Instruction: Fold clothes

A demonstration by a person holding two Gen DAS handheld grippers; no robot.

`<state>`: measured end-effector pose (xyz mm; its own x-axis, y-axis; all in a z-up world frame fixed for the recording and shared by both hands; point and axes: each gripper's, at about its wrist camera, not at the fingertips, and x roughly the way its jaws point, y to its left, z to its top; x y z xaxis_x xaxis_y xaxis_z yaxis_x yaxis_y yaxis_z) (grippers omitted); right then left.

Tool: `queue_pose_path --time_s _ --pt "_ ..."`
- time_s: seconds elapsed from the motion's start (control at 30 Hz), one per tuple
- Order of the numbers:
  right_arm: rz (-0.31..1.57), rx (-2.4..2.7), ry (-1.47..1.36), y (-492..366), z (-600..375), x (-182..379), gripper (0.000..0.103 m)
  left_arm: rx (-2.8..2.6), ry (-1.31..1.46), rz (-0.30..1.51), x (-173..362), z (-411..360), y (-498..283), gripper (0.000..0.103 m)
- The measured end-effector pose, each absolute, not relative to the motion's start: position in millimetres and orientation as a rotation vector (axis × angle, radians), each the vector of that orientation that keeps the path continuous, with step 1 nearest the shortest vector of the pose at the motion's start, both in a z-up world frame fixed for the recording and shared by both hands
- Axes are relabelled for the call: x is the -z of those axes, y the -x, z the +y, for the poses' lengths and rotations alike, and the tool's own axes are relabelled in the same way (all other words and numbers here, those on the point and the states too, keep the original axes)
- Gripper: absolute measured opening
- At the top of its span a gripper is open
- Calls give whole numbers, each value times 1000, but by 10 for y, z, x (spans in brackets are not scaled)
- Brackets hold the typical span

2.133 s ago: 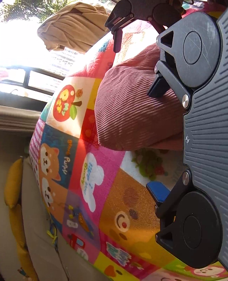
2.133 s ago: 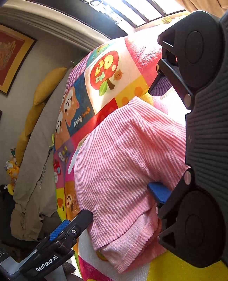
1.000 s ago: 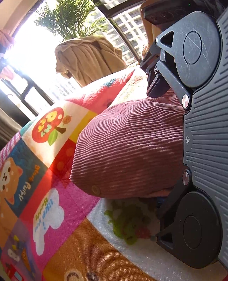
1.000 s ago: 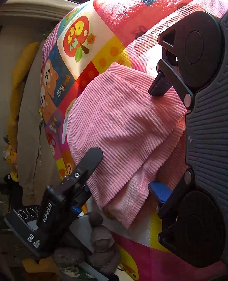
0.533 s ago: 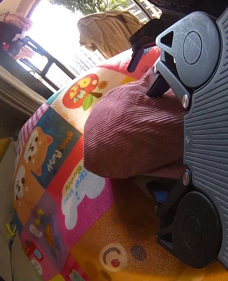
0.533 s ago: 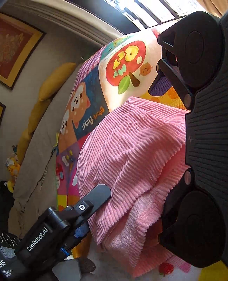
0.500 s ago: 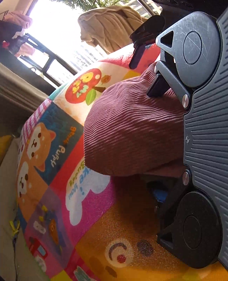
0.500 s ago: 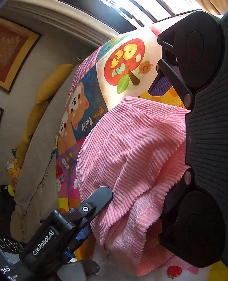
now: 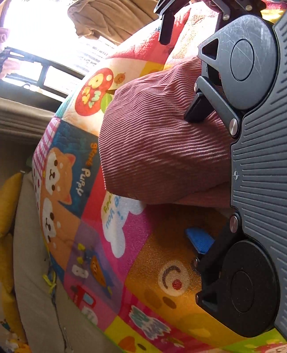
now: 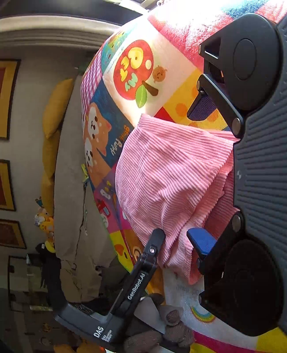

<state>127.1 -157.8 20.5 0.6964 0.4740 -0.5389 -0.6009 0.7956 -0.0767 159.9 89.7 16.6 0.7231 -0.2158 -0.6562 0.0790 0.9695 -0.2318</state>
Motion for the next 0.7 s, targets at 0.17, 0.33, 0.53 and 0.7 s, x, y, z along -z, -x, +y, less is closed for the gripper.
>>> queue_pose_path --time_s 0.17,0.33,0.53,0.7 --pt "578 -327 290 -1548 -1669 -51 103 262 157 718 -279 788 -1332 103" --pt "587 -506 284 -1366 -1738 -79 103 345 -47 742 -178 486 -1039 103" --pt "483 -423 525 -1178 -1490 37 103 30 -128 706 -109 689 -1157 103" --pt "490 -291 496 -1390 -1576 63 103 -23 -78 736 -135 993 -1116 103"
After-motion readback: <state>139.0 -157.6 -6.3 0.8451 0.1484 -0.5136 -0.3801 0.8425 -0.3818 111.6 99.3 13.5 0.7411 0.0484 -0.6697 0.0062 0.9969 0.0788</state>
